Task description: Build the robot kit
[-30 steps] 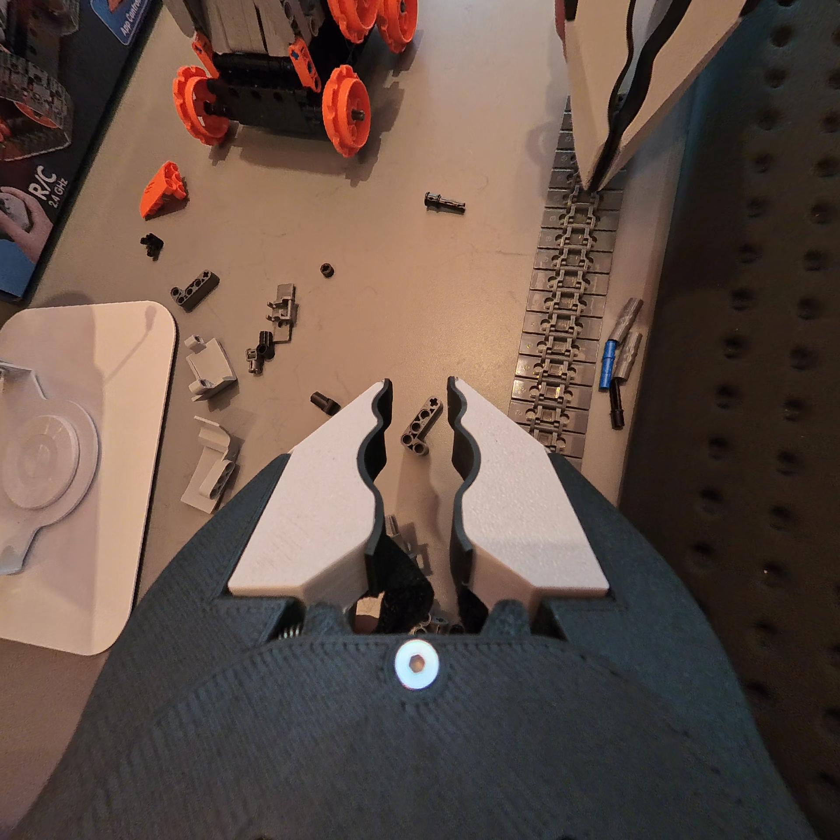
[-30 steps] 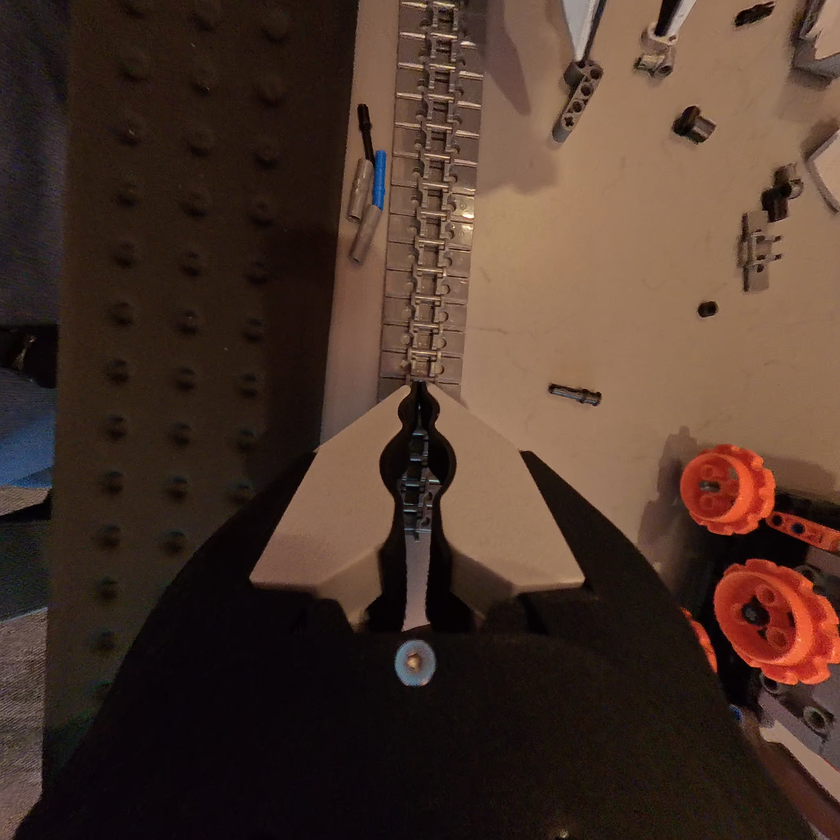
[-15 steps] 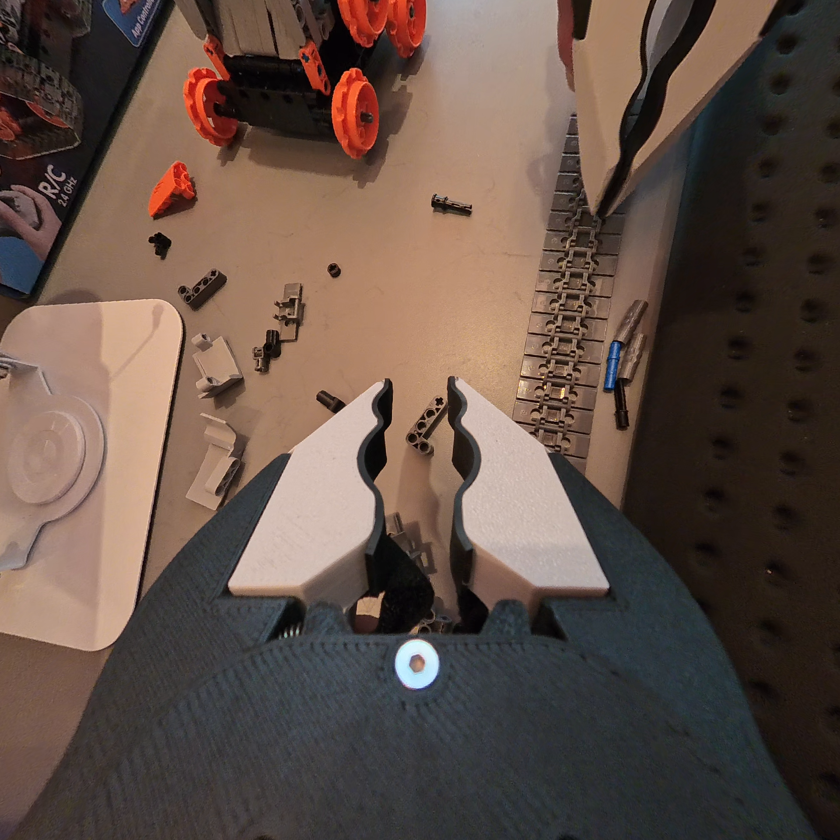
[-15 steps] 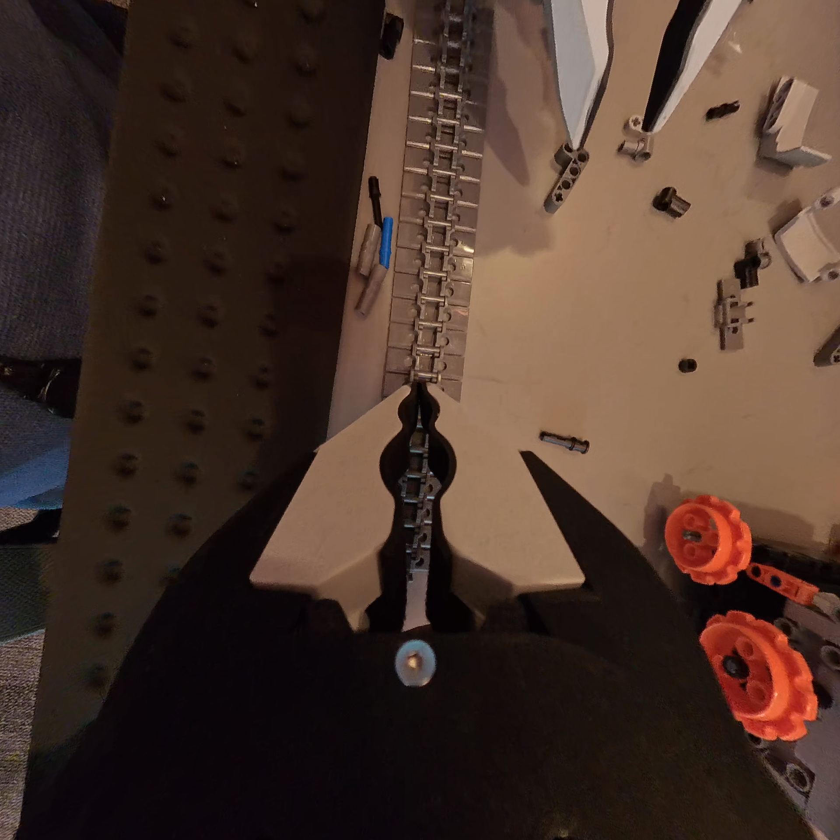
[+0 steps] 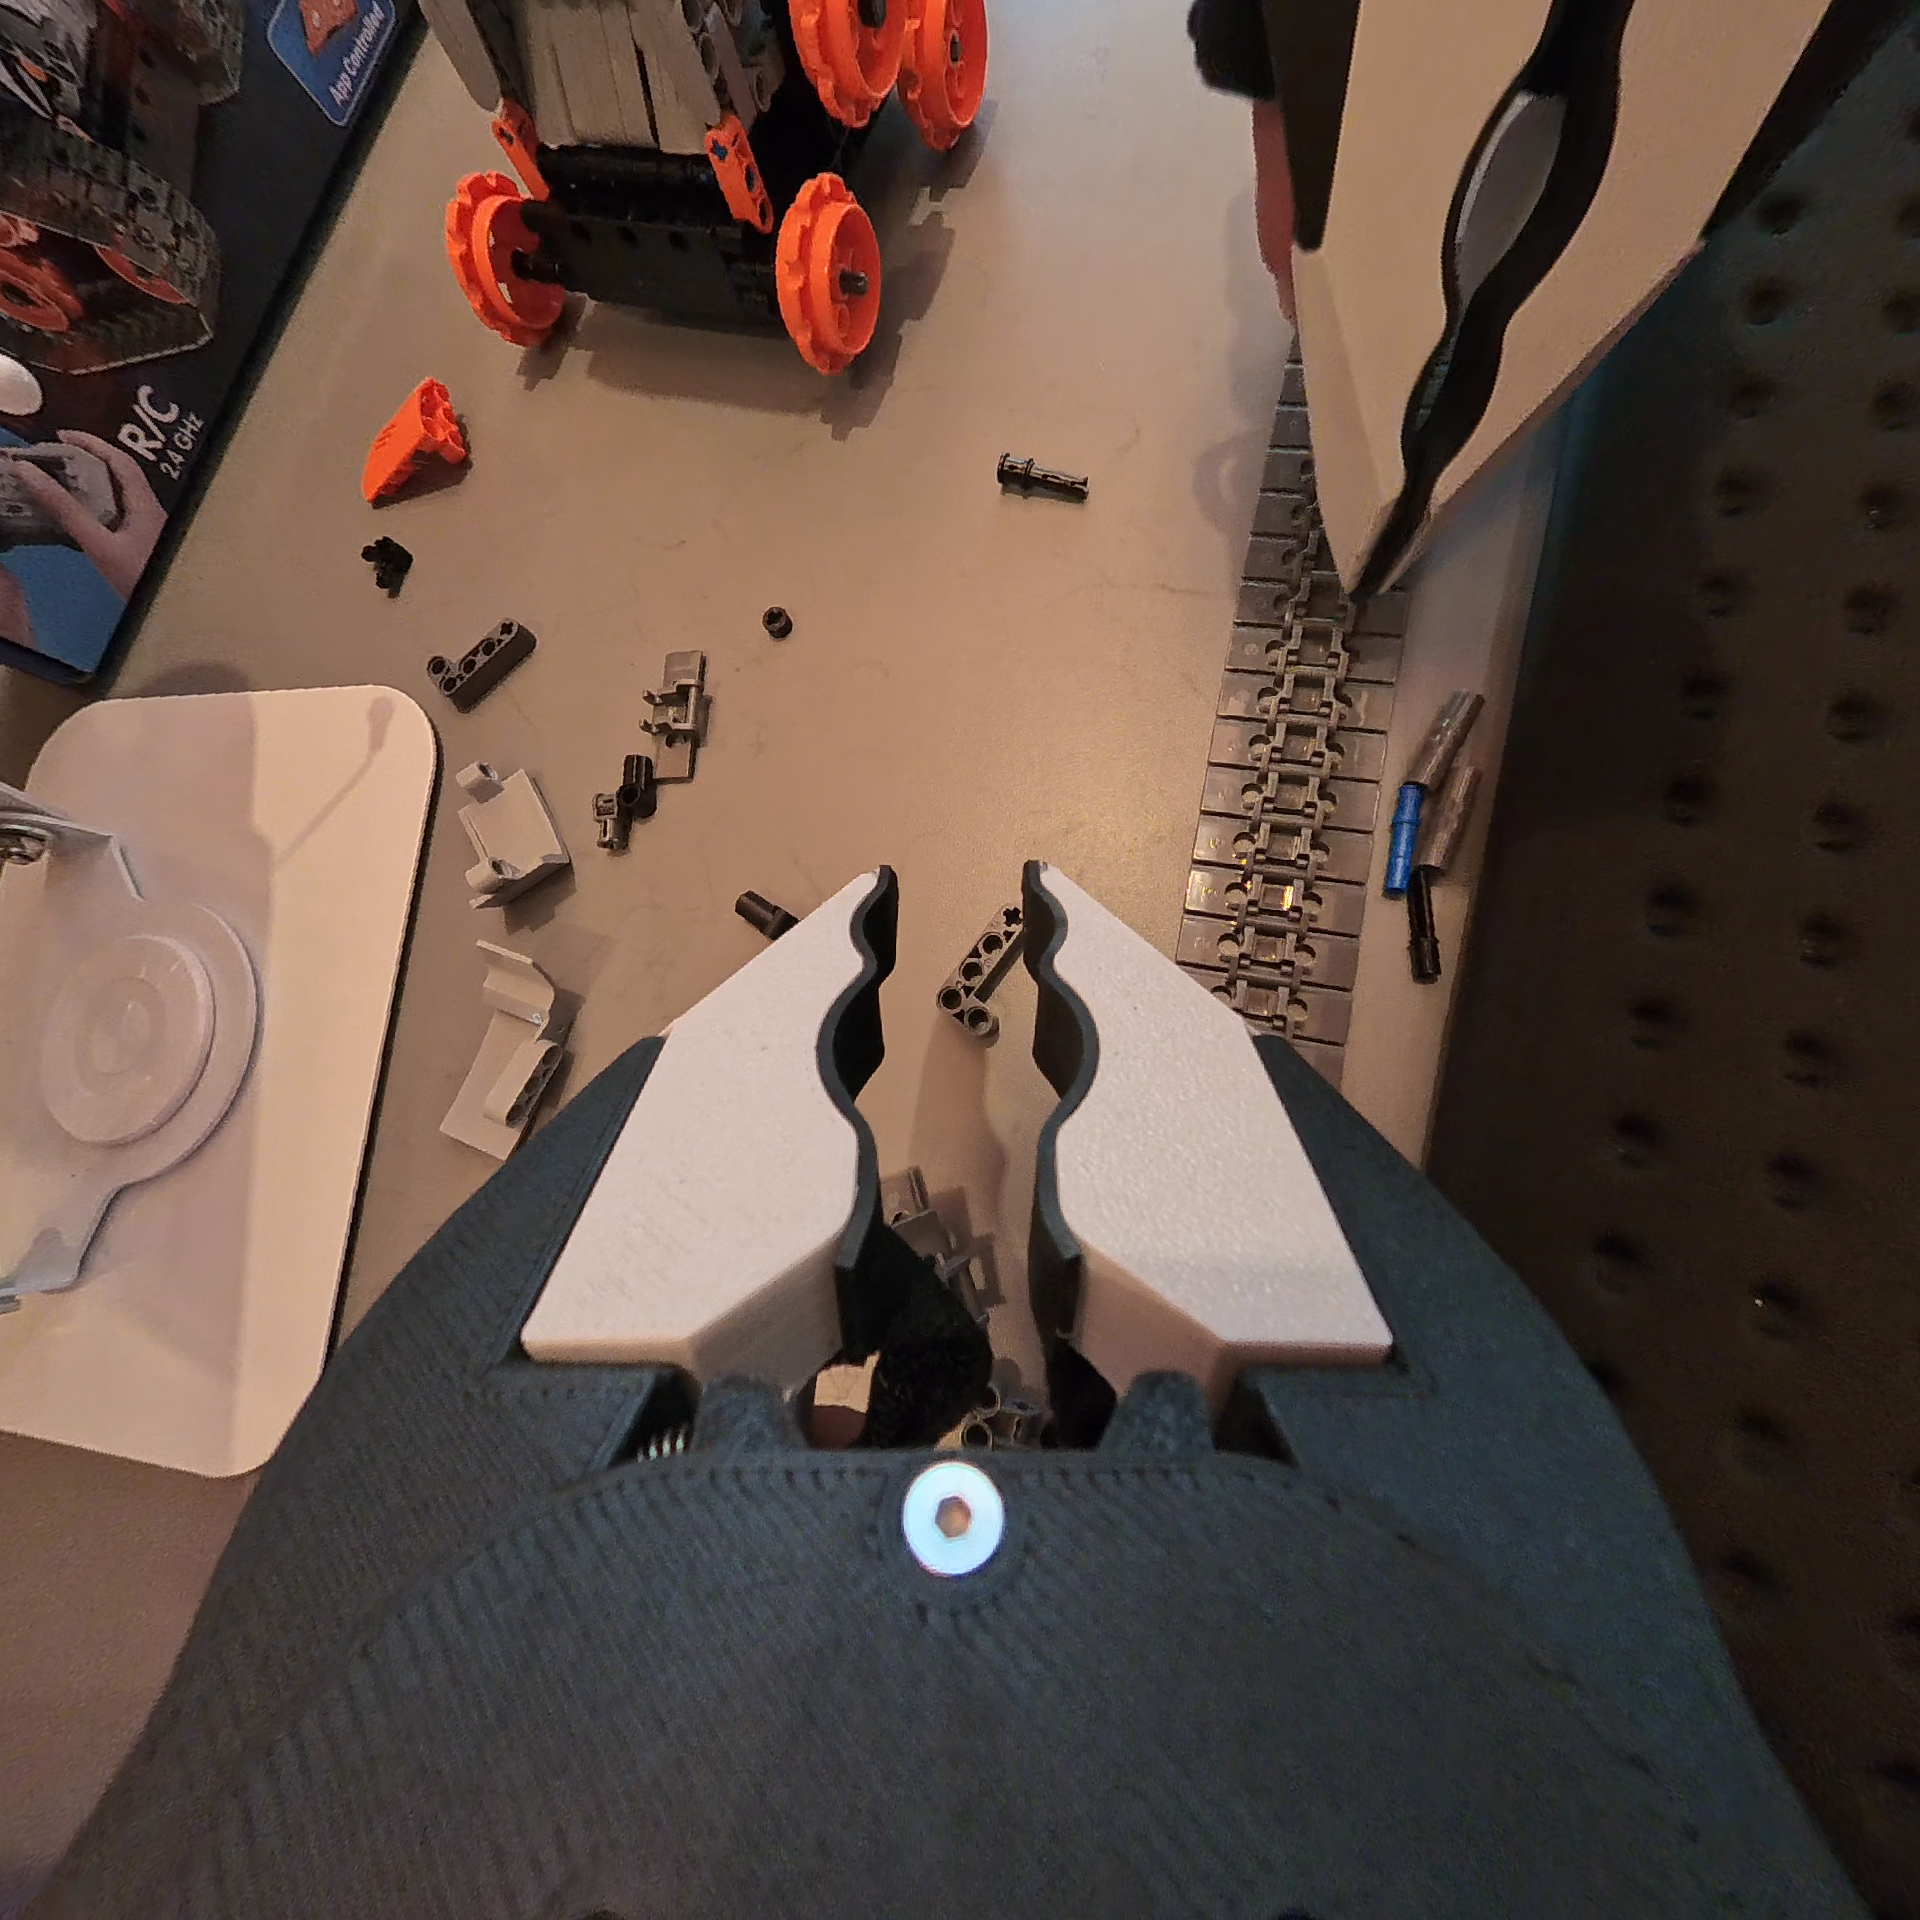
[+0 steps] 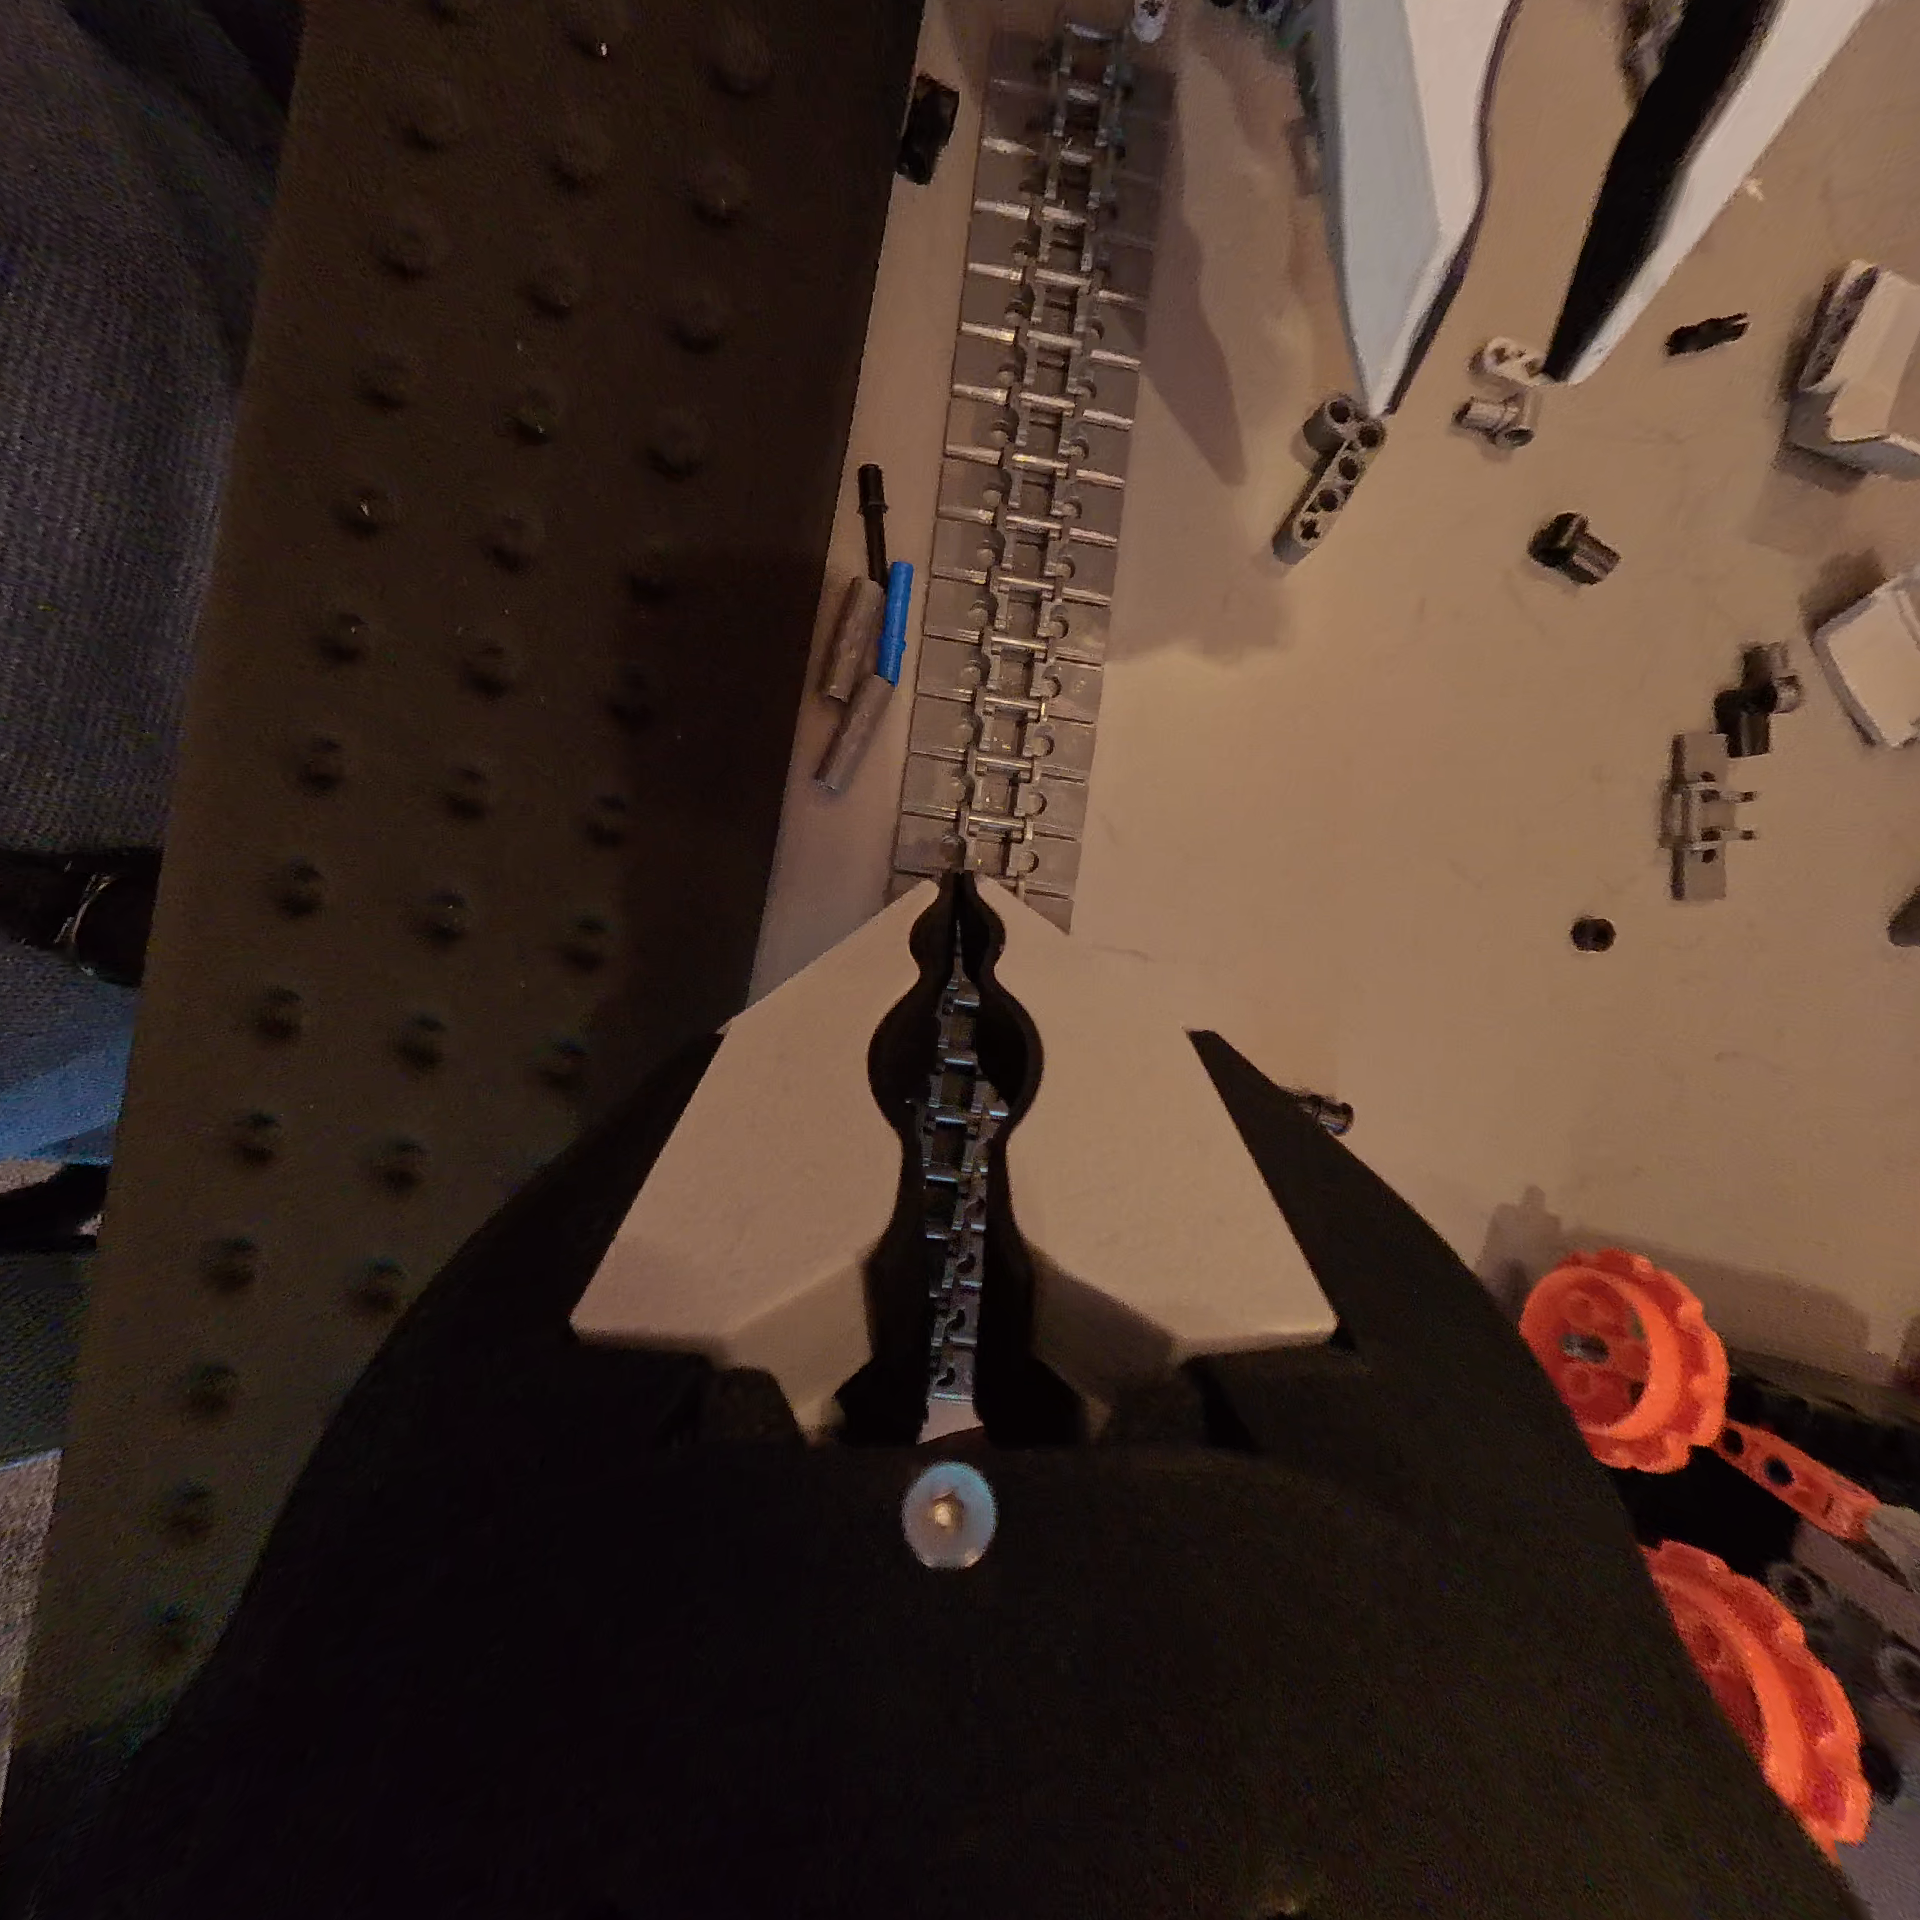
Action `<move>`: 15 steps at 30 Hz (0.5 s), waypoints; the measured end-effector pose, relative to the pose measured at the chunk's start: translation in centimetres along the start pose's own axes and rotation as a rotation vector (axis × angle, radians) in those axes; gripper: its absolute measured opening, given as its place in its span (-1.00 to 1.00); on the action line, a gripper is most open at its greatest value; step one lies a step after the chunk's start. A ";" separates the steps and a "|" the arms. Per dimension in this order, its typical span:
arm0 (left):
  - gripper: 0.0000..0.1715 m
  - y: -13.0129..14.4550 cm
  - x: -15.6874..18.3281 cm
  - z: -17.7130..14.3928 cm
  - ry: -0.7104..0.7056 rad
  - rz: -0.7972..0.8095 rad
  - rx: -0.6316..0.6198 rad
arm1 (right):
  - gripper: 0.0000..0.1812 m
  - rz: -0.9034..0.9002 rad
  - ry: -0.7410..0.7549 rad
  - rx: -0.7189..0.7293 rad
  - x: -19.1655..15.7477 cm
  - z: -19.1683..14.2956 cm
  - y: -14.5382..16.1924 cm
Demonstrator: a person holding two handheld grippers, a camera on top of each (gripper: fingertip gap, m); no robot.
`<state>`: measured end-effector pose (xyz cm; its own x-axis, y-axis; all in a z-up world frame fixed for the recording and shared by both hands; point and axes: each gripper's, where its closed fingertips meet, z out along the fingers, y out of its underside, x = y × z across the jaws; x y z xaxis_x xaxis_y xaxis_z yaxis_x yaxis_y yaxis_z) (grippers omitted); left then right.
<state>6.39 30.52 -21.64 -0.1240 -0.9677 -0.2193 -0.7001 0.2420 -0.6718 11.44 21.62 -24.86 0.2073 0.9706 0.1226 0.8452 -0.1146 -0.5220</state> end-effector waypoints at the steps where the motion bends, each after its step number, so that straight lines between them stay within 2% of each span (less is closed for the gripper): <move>1: -0.73 0.0 0.0 0.0 0.000 -0.001 0.002 | -1.00 -0.003 -0.004 -0.017 -0.1 0.3 0.3; 15: -0.73 -0.4 0.0 -0.5 -0.003 -0.003 0.021 | -1.00 0.006 -0.003 0.009 0.2 1.1 -0.5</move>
<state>6.32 30.36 -21.06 -0.1200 -0.9683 -0.2190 -0.6852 0.2404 -0.6876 10.50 22.13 -25.52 0.2107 0.9705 0.1173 0.8394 -0.1181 -0.5306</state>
